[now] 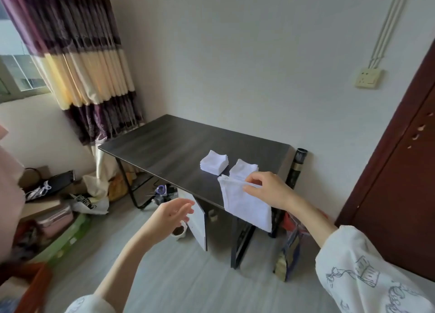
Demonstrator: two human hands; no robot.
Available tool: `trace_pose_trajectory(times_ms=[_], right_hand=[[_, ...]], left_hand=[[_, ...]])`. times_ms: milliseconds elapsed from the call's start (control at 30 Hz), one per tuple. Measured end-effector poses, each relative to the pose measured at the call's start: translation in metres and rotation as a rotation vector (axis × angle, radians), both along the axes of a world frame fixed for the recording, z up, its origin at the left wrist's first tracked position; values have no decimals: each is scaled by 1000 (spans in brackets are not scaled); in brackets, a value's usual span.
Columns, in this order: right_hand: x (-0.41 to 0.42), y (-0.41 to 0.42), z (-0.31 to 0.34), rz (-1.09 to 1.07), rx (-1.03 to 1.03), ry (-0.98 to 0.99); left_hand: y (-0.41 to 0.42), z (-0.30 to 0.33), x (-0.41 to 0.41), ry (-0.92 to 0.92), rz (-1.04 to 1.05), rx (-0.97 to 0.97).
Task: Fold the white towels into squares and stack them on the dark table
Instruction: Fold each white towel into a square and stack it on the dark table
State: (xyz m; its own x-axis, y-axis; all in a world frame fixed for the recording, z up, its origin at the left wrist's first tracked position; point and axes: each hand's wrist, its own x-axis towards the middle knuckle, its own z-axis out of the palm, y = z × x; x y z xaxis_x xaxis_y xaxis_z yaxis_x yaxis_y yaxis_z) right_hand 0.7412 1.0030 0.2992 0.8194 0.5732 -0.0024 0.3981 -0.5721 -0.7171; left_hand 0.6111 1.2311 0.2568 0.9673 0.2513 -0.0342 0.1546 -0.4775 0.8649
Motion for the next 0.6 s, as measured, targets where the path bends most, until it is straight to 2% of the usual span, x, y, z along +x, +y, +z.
trace_pose_trajectory(times_ms=[167,267,400,600], right_hand=[[59,73,-4,32,8,18],[89,114,-8,26,59,31],[125,162,-12,-32,100,56],[186,187,-24,-209,102,54]], left_hand=[[68,-10,81,11,-46,-69],[107,-12,134,46,-154,-119],[151,-3,197,45,-381,-219],[180,-7,290,36,-418,-238]])
